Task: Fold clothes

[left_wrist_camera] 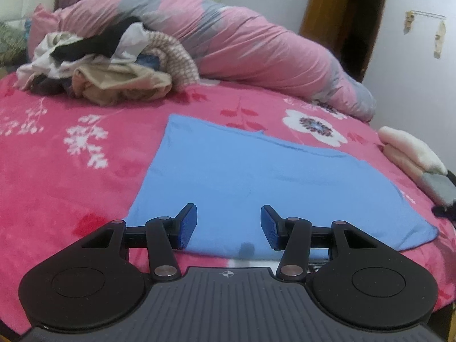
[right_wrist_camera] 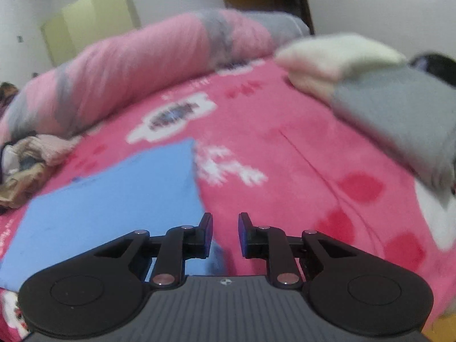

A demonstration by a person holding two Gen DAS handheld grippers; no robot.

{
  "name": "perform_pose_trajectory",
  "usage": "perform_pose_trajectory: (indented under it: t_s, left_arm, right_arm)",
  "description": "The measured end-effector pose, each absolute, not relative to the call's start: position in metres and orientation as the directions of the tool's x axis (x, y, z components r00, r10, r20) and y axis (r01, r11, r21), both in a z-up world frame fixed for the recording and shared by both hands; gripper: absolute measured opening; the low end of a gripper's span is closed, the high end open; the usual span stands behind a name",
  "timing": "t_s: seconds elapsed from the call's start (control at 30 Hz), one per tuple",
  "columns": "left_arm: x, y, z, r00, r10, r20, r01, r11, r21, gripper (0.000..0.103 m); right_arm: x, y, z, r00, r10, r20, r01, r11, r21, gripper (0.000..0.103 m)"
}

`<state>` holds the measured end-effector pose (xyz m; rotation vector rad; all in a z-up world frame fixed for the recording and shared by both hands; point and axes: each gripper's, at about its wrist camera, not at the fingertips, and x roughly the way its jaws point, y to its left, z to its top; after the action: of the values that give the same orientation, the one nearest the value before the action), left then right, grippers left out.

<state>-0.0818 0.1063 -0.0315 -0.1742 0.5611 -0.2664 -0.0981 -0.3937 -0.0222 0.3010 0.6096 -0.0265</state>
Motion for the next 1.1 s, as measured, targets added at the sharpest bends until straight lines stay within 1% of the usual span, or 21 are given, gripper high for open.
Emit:
perform_pose_trajectory:
  t_s: [0.07,0.17,0.27,0.33,0.4,0.57,0.67,0.73,0.8,0.83,0.93,1.03,1.1]
  left_arm:
    - [-0.080,0.096,-0.031,0.805,-0.318,-0.501,0.240,0.946,-0.216,0.050]
    - [-0.077,0.072,-0.035,0.780,-0.360,-0.512,0.316,0.933,-0.175,0.050]
    - [-0.074,0.044,-0.043,0.744,-0.402,-0.533,0.398,0.908,-0.129,0.050]
    - [-0.073,0.031,-0.051,0.718,-0.412,-0.561,0.428,0.897,-0.111,0.050]
    - [-0.074,0.028,-0.058,0.703,-0.408,-0.582,0.432,0.896,-0.107,0.050]
    - [-0.087,0.043,-0.056,0.709,-0.419,-0.567,0.434,0.893,-0.117,0.050]
    - [-0.088,0.045,-0.049,0.716,-0.428,-0.552,0.440,0.890,-0.120,0.050]
    - [-0.087,0.040,-0.046,0.722,-0.430,-0.542,0.444,0.889,-0.114,0.050]
    - [-0.083,0.032,-0.046,0.718,-0.437,-0.541,0.457,0.883,-0.108,0.050]
    - [-0.082,0.029,-0.047,0.716,-0.439,-0.543,0.462,0.881,-0.104,0.050]
    - [-0.079,0.024,-0.058,0.696,-0.417,-0.584,0.455,0.886,-0.089,0.050]
    - [-0.088,0.032,-0.062,0.702,-0.416,-0.578,0.454,0.887,-0.086,0.050]
    - [-0.093,0.037,-0.060,0.705,-0.416,-0.574,0.449,0.889,-0.092,0.050]
  right_arm:
    - [-0.091,-0.372,-0.015,0.833,0.111,-0.543,0.038,0.966,0.255,0.020]
    - [-0.091,-0.323,-0.018,0.834,0.192,-0.517,-0.130,0.979,0.154,0.020]
    - [-0.098,-0.283,-0.033,0.796,0.282,-0.535,-0.282,0.956,0.083,0.020]
    - [-0.104,-0.266,-0.051,0.750,0.291,-0.594,-0.336,0.941,0.036,0.020]
    - [-0.115,-0.261,-0.061,0.726,0.261,-0.636,-0.348,0.937,-0.012,0.020]
    - [-0.133,-0.270,-0.049,0.694,0.236,-0.680,-0.367,0.929,-0.052,0.021]
    - [-0.129,-0.261,-0.037,0.721,0.224,-0.656,-0.363,0.928,-0.082,0.021]
    - [-0.122,-0.251,-0.032,0.734,0.275,-0.621,-0.382,0.923,-0.042,0.021]
    - [-0.108,-0.238,-0.035,0.736,0.301,-0.606,-0.388,0.921,-0.015,0.021]
    - [-0.101,-0.232,-0.040,0.732,0.308,-0.608,-0.391,0.921,-0.004,0.021]
    - [-0.097,-0.219,-0.060,0.701,0.310,-0.642,-0.395,0.918,0.011,0.021]
    - [-0.112,-0.218,-0.062,0.708,0.301,-0.639,-0.403,0.915,-0.017,0.021]
    - [-0.119,-0.224,-0.059,0.692,0.306,-0.653,-0.406,0.914,-0.002,0.021]
